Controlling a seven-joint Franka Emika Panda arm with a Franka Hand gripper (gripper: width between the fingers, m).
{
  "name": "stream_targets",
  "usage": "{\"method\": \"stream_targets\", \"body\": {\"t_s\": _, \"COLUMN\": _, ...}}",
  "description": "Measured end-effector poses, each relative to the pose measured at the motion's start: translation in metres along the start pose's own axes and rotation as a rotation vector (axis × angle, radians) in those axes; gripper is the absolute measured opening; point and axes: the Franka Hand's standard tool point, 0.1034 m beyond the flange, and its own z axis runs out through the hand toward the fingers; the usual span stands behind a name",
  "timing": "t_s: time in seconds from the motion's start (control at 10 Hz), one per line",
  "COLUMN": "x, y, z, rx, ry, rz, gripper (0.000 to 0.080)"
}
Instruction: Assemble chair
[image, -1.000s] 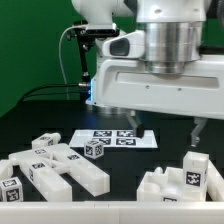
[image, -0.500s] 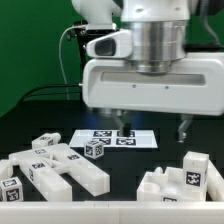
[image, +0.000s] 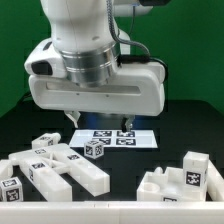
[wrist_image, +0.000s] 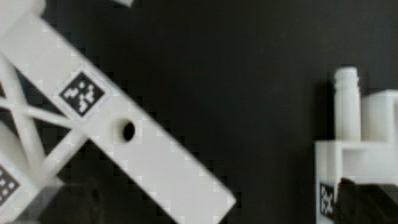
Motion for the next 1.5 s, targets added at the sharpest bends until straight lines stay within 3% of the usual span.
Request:
{"method": "stream_targets", "body": {"t_s": 0.2, "x": -0.006, "y": 0.009, "z": 0.007, "rx": -0.011, "ry": -0.162, "rz": -0.008, "gripper": 0.0649}}
{"method": "stream_targets", "body": {"t_s": 0.4, "x": -0.015, "y": 0.065, "z": 0.023, "rx": 0.020, "ry": -0.339, "rz": -0.065, "gripper": 0.0649}}
{"method": "stream_targets", "body": {"t_s": 0.5, "x": -0.025, "y": 0.083, "z": 0.028, "rx": 0.045, "ry": -0.406, "rz": -0.093, "gripper": 0.0649}}
{"method": "stream_targets", "body": {"t_s": 0.6, "x": -0.025, "y": 0.089, "z": 0.031, "rx": 0.049, "ry": -0.415, "rz": -0.082, "gripper": 0.0649}}
{"method": "stream_targets", "body": {"t_s": 0.9, "x": -0.026, "y": 0.089, "z": 0.034, "rx": 0.050, "ry": -0.419, "rz": -0.086, "gripper": 0.0649}}
{"method": "stream_targets", "body": {"t_s": 1.2, "x": -0.035, "y": 0.142, "z": 0.071, "rx": 0.052, "ry": -0.452, "rz": -0.056, "gripper": 0.0649}}
{"method": "stream_targets", "body": {"t_s": 1.3, "x": -0.038, "y": 0.148, "z": 0.080, "rx": 0.052, "ry": -0.459, "rz": -0.045, "gripper": 0.0649}}
{"method": "stream_targets", "body": {"t_s": 1.5, "x": -0.036, "y": 0.144, "z": 0.078, "rx": 0.050, "ry": -0.456, "rz": -0.052, "gripper": 0.0649}}
